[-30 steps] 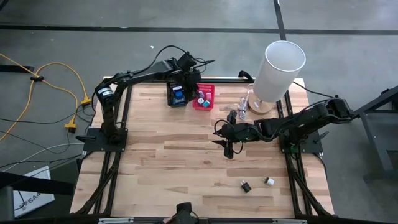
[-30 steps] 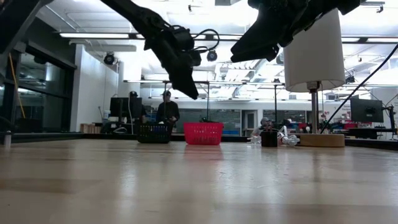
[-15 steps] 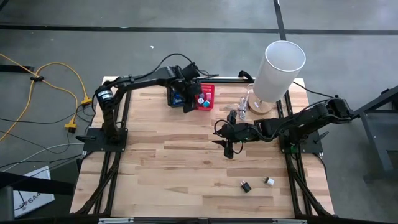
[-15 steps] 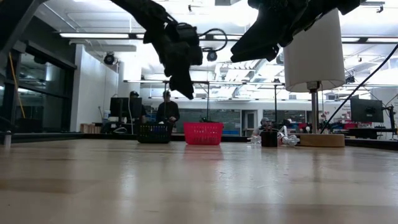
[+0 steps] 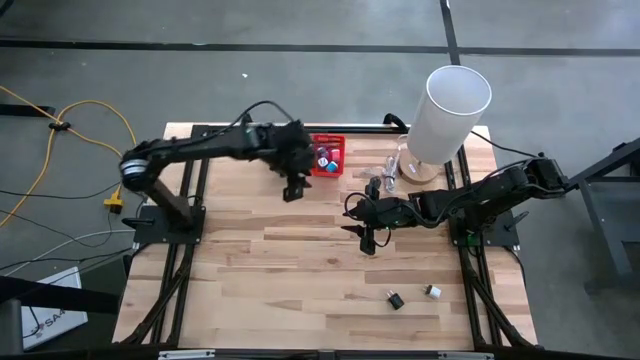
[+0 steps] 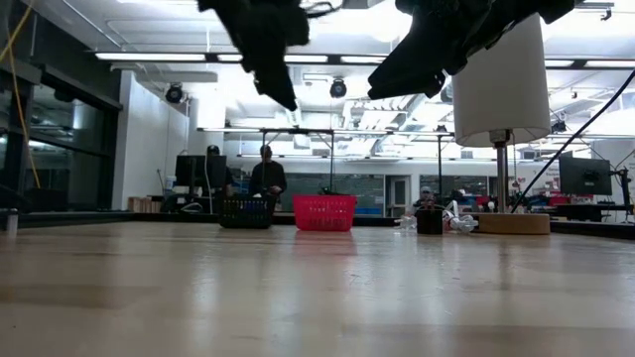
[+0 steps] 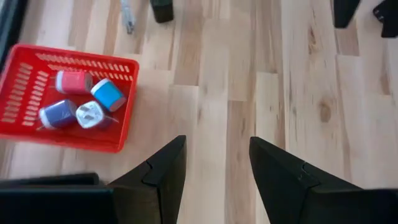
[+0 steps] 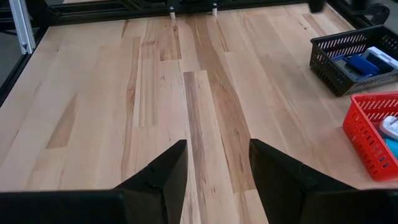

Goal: Pick & Place Office items
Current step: Put the white charger adapter into the red basket

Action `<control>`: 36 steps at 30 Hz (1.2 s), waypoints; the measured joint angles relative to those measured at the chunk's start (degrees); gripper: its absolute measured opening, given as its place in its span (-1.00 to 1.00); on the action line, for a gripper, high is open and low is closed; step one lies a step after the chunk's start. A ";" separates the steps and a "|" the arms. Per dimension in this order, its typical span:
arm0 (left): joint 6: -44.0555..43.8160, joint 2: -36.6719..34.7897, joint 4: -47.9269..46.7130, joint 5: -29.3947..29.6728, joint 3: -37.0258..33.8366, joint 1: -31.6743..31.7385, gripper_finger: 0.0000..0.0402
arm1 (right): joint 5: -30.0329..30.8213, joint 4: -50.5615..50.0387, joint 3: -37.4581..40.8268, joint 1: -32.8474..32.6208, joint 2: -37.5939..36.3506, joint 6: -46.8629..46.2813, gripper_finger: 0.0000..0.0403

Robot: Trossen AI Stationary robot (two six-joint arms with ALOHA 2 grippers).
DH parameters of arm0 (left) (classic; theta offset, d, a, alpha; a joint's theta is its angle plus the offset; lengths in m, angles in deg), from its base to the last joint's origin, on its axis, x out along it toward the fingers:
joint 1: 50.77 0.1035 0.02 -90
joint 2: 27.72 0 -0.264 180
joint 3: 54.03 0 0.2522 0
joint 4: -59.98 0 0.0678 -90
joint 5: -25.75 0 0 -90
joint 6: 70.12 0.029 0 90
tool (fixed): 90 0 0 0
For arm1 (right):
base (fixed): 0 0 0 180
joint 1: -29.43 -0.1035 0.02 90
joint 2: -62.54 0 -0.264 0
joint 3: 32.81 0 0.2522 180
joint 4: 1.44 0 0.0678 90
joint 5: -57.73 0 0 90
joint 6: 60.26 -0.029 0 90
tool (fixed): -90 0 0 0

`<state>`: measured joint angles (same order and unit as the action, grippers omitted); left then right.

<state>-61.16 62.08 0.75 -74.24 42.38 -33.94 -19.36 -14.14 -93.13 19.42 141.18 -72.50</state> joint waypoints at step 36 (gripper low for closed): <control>-17.84 -48.51 35.25 16.17 -58.02 -7.41 -0.17 | -0.02 0.00 -0.02 0.00 -0.01 0.01 -0.21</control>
<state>-79.00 13.57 36.00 -58.08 -15.64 -41.34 -19.38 -14.14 -93.15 19.41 141.17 -72.49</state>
